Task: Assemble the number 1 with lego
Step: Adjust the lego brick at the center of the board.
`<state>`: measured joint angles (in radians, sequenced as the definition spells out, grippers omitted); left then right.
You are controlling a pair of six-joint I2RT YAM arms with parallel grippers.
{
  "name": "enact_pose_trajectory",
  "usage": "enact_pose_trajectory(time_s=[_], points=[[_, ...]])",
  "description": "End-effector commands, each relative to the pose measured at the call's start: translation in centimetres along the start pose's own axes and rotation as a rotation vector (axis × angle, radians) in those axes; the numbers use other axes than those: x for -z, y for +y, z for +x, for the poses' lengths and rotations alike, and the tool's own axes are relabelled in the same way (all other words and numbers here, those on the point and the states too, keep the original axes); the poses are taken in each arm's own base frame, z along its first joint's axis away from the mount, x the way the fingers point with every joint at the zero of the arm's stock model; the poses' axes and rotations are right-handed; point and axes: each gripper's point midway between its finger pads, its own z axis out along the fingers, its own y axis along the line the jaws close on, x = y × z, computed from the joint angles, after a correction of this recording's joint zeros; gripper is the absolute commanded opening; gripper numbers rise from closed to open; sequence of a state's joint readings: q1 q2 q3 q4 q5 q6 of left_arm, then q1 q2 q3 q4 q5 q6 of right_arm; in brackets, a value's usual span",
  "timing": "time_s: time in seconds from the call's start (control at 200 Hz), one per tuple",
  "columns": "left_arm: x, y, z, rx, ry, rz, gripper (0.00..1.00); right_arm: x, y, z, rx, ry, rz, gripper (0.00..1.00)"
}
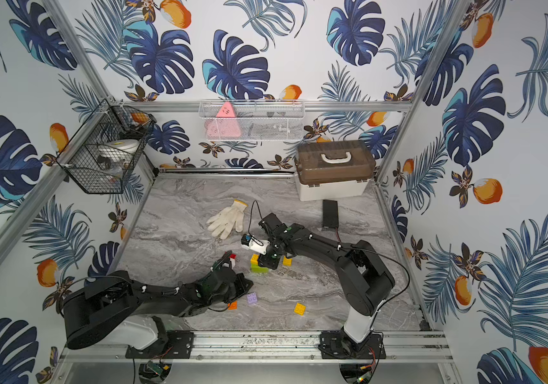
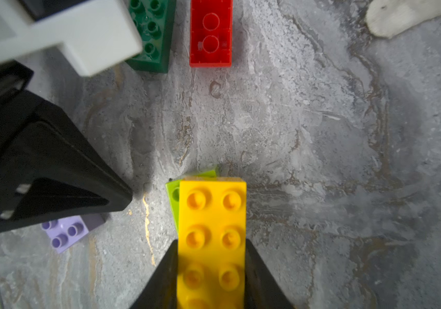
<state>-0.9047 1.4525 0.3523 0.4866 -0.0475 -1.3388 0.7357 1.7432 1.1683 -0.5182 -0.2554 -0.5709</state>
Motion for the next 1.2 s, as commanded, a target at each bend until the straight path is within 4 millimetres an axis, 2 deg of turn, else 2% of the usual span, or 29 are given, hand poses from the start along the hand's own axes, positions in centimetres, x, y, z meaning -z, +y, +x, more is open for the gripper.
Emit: enact_pose_trajectory(time_s=[0.0, 0.315, 0.495, 0.605, 0.615, 0.635, 0.871, 1.196], points=[[0.0, -0.8, -0.1, 0.012, -0.002, 0.032, 0.00, 0.1, 0.5, 0.4, 0.011, 0.011, -0.019, 0.38], [-0.1, -0.9, -0.3, 0.006, -0.009, 0.016, 0.00, 1.7, 0.0, -0.9, 0.012, -0.040, 0.021, 0.38], [-0.8, -1.1, -0.9, -0.004, -0.036, -0.004, 0.00, 2.9, -1.0, -1.1, -0.069, -0.091, 0.047, 0.37], [-1.1, -1.2, -1.5, -0.013, -0.069, -0.025, 0.00, 4.0, -1.7, -1.8, -0.134, -0.145, 0.046, 0.37], [-1.2, -1.2, -1.6, -0.014, -0.072, -0.028, 0.00, 3.6, -1.4, -1.0, -0.145, -0.129, 0.037, 0.37], [-1.2, -1.1, -1.7, -0.015, -0.078, -0.034, 0.00, 3.5, -1.3, -0.8, -0.154, -0.128, 0.031, 0.37], [-2.1, -0.8, -3.1, -0.047, -0.109, -0.111, 0.00, 4.0, -1.5, -0.7, -0.216, -0.148, 0.033, 0.37], [-2.4, -0.1, -6.4, -0.099, -0.184, -0.192, 0.00, 5.6, -1.5, -1.2, -0.273, -0.173, 0.052, 0.37]])
